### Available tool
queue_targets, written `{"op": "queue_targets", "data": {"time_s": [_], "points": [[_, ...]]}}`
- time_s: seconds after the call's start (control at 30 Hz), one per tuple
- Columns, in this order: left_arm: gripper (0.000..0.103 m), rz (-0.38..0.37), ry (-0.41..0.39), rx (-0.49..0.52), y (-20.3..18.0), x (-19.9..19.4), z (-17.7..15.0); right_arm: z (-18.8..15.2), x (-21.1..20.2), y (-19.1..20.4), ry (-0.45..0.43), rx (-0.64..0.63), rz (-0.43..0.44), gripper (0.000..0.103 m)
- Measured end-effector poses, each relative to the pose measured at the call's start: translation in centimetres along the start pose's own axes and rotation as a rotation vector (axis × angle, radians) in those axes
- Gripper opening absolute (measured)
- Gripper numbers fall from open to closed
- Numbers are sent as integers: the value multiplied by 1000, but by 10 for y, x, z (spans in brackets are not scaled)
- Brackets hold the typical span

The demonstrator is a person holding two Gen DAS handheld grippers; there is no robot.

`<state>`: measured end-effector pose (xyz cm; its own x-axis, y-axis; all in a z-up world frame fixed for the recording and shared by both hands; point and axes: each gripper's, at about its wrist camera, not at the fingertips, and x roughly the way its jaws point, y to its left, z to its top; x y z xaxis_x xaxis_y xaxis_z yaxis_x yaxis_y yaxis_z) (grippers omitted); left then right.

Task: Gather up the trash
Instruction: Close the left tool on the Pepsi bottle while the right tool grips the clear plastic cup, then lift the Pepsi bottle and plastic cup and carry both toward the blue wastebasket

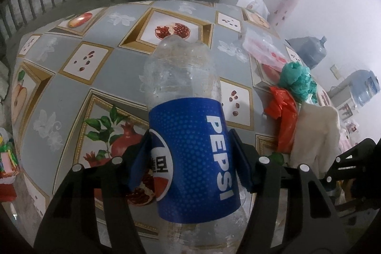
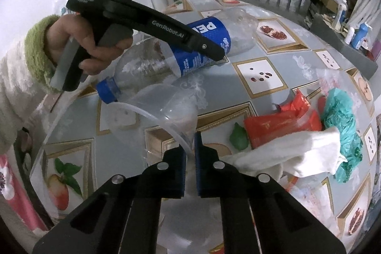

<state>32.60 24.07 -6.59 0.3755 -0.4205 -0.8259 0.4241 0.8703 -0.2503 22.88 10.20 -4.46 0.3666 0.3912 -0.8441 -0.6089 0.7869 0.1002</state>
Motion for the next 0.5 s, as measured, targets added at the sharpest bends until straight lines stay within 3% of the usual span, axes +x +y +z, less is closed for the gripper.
{"op": "queue_targets", "data": {"time_s": [0.5], "points": [[58,22,-115,-56,-3,-44,-4,3,-17,-9,-59,84,93,6]]}}
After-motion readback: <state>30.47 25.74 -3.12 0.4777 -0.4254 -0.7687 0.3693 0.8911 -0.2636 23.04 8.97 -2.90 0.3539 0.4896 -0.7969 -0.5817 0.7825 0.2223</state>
